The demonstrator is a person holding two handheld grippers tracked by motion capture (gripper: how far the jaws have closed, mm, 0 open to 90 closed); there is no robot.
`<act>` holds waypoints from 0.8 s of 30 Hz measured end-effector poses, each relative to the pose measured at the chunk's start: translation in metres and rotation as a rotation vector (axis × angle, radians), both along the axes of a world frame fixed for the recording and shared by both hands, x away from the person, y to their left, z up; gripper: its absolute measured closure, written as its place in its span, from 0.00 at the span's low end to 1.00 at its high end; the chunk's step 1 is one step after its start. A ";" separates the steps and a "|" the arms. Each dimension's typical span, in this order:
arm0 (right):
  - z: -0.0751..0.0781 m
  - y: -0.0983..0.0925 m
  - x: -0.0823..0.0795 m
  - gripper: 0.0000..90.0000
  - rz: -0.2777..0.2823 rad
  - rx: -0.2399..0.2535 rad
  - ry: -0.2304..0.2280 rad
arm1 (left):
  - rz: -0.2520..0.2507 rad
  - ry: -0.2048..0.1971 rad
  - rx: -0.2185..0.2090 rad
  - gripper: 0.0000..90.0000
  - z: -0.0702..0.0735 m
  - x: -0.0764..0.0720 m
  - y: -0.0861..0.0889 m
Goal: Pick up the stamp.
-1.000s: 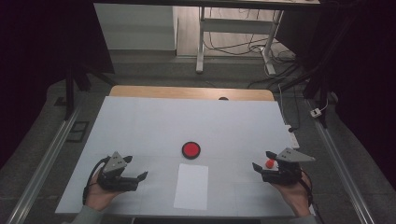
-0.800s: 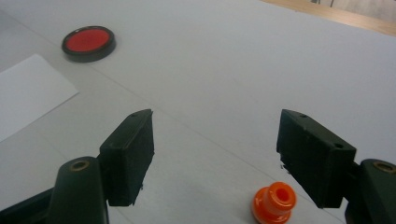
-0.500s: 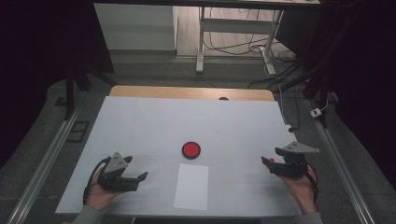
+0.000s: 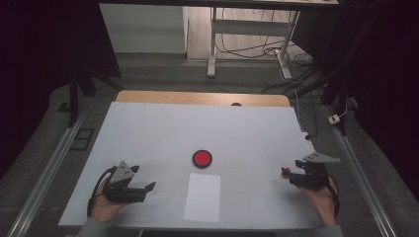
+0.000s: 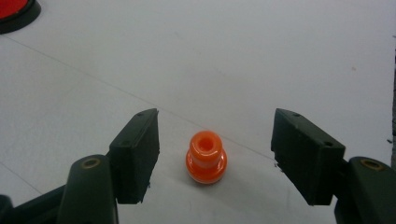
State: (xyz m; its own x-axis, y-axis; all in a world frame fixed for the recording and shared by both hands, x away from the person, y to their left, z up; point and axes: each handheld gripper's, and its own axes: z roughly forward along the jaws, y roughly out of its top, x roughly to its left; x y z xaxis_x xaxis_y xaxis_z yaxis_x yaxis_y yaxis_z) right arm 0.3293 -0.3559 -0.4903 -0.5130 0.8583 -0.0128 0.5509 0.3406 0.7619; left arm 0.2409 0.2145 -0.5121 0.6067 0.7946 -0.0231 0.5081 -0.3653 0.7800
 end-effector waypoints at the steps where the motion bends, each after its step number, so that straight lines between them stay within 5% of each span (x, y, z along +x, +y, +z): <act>1: -0.001 0.000 0.000 0.37 0.000 0.001 0.002 | 0.000 0.001 0.001 0.19 0.000 0.000 0.000; 24: -0.014 0.004 0.000 0.71 0.025 -0.024 -0.010 | 0.001 0.001 0.003 0.19 -0.001 0.000 0.001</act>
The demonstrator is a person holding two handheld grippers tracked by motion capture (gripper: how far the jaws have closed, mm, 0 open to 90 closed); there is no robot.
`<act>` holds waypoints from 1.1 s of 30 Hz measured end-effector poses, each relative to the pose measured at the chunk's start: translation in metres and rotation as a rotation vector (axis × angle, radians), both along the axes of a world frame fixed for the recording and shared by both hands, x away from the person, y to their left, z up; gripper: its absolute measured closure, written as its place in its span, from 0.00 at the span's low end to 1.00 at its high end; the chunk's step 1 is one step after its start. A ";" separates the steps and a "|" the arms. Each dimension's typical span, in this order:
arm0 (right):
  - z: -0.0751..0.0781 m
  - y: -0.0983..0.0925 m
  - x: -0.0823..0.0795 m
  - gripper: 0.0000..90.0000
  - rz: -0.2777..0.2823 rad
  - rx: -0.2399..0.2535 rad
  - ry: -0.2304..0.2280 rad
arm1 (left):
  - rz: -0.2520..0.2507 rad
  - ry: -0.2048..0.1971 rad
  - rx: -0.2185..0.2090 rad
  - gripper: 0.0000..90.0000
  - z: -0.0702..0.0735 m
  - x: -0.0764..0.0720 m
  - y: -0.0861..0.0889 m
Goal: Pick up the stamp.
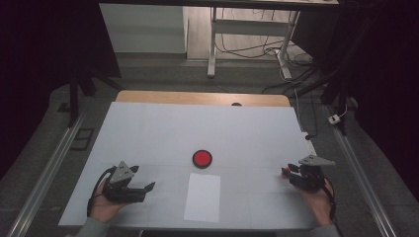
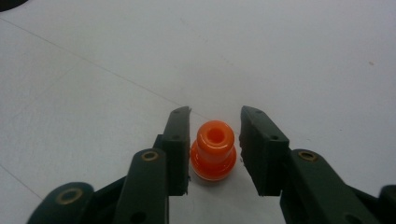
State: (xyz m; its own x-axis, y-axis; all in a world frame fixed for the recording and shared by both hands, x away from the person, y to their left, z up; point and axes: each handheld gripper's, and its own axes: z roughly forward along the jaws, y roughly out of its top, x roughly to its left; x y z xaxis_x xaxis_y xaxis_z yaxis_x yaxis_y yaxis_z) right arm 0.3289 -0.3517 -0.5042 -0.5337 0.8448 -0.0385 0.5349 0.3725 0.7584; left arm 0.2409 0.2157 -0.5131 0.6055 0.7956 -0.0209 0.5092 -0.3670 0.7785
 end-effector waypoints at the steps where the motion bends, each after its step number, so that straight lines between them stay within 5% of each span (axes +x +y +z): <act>1: 0.000 0.000 0.000 0.73 0.000 0.000 0.002 | 0.000 -0.001 -0.001 0.19 0.000 0.000 0.000; 12: -0.001 -0.003 -0.001 0.80 -0.001 -0.002 -0.009 | 0.001 -0.001 0.000 0.19 0.000 0.000 0.000; 33: 0.008 -0.003 -0.004 0.80 0.007 0.074 -0.072 | -0.002 0.002 0.004 0.19 -0.001 0.000 0.000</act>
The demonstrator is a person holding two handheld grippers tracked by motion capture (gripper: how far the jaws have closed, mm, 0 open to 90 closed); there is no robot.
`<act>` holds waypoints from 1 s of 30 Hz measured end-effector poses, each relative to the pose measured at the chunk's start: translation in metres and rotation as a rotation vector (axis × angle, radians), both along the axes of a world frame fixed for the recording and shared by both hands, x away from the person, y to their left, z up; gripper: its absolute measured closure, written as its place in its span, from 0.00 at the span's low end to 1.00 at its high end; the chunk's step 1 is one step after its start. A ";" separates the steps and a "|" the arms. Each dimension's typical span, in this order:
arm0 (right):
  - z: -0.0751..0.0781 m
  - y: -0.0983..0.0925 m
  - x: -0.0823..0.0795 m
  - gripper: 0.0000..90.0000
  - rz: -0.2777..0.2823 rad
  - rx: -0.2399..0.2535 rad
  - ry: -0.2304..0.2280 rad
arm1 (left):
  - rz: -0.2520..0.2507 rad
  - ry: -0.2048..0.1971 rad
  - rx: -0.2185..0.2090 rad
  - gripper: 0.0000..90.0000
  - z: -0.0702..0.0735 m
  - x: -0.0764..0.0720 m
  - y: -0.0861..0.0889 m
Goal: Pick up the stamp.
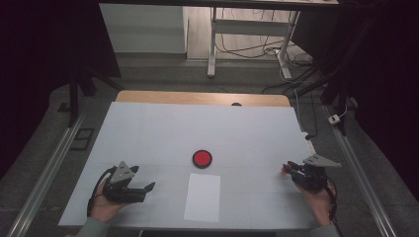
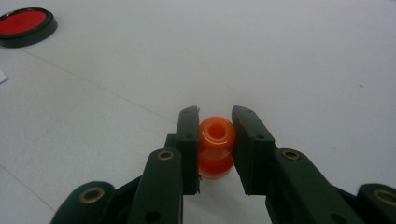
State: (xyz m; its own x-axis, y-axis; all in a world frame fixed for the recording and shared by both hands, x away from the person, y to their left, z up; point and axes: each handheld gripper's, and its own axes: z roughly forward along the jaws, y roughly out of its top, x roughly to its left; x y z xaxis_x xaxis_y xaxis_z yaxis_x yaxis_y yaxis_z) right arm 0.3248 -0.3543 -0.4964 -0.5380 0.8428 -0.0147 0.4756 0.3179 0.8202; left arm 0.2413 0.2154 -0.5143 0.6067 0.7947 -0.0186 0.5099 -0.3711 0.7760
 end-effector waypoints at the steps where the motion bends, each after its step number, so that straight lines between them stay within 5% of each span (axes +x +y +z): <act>1: 0.002 0.001 -0.001 0.80 0.001 0.005 -0.005 | 0.000 0.000 0.000 0.19 0.000 0.000 0.000; 30: 0.024 0.025 -0.009 0.80 0.083 0.138 -0.070 | 0.008 -0.004 0.003 0.19 -0.001 0.000 0.000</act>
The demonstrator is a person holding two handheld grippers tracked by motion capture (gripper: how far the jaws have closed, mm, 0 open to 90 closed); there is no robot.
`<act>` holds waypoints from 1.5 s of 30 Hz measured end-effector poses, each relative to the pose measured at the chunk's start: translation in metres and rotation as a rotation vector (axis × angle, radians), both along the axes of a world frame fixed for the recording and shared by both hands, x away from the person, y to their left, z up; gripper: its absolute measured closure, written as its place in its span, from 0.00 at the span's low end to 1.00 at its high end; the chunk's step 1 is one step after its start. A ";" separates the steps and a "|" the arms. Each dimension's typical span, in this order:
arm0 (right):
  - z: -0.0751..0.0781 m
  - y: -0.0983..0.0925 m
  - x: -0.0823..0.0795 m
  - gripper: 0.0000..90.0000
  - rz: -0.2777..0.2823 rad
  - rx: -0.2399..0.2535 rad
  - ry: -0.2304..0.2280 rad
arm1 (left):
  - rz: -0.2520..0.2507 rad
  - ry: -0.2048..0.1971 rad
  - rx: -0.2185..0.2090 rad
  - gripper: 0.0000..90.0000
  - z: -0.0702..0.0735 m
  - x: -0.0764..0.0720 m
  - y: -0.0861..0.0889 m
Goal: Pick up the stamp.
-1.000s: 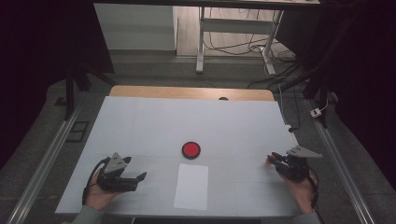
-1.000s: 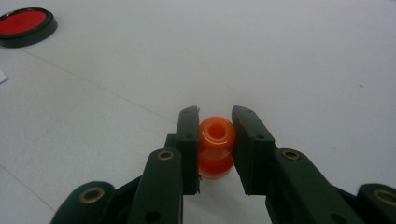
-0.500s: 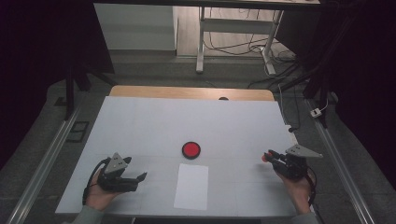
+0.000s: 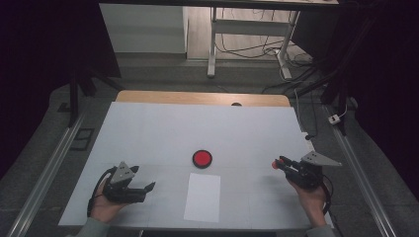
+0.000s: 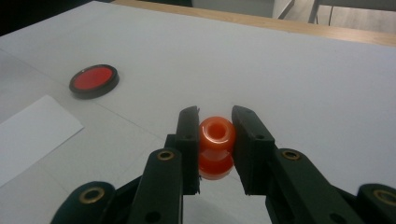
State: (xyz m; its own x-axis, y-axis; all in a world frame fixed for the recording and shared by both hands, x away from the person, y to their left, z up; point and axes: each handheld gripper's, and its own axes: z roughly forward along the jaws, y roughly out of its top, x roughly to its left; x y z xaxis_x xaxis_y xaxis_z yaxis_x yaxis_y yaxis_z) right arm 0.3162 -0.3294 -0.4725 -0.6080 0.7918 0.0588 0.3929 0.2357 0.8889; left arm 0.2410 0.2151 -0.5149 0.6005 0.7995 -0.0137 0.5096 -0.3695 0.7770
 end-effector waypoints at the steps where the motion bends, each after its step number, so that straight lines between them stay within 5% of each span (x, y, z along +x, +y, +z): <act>1: 0.000 0.001 0.000 0.80 0.004 0.003 0.001 | 0.000 0.000 -0.001 0.19 0.000 0.000 0.000; 45: 0.000 0.065 -0.003 0.80 0.161 0.039 0.007 | -0.008 0.004 0.011 0.19 -0.002 0.002 -0.003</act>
